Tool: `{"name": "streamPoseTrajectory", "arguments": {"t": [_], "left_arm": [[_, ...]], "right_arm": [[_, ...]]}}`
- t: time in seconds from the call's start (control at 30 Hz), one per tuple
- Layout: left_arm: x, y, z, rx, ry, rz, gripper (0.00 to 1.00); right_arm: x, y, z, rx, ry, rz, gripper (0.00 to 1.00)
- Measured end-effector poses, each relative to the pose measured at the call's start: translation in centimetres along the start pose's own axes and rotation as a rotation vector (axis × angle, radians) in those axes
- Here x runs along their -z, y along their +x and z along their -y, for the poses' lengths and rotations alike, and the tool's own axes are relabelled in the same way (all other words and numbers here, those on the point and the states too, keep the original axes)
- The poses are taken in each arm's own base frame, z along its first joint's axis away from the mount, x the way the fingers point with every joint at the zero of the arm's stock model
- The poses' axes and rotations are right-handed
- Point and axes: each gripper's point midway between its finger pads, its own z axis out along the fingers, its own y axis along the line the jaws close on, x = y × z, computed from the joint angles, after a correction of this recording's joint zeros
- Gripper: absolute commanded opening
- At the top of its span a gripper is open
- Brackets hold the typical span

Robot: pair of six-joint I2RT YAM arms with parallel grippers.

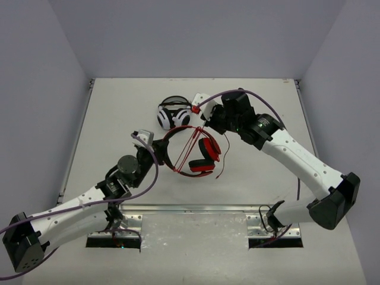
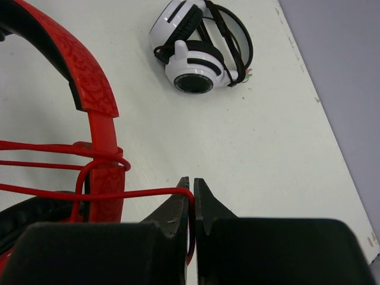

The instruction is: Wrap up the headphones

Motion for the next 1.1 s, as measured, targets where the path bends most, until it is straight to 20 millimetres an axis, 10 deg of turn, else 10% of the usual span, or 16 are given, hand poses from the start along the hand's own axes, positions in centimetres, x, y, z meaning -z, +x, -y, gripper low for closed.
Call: {"name": "streamPoseTrajectory", "arguments": {"t": [0.53, 1.1], "left_arm": [[-0.7, -0.6, 4.5, -0.062, 0.114, -0.083, 0.00], [1.6, -7.0, 4.1, 0.004, 0.084, -0.032, 0.00]], "right_arm": [[1.4, -0.1, 0.4, -0.075, -0.025, 0.120, 0.01], [1.6, 0.7, 0.5, -0.296, -0.093, 0.296, 0.11]]}}
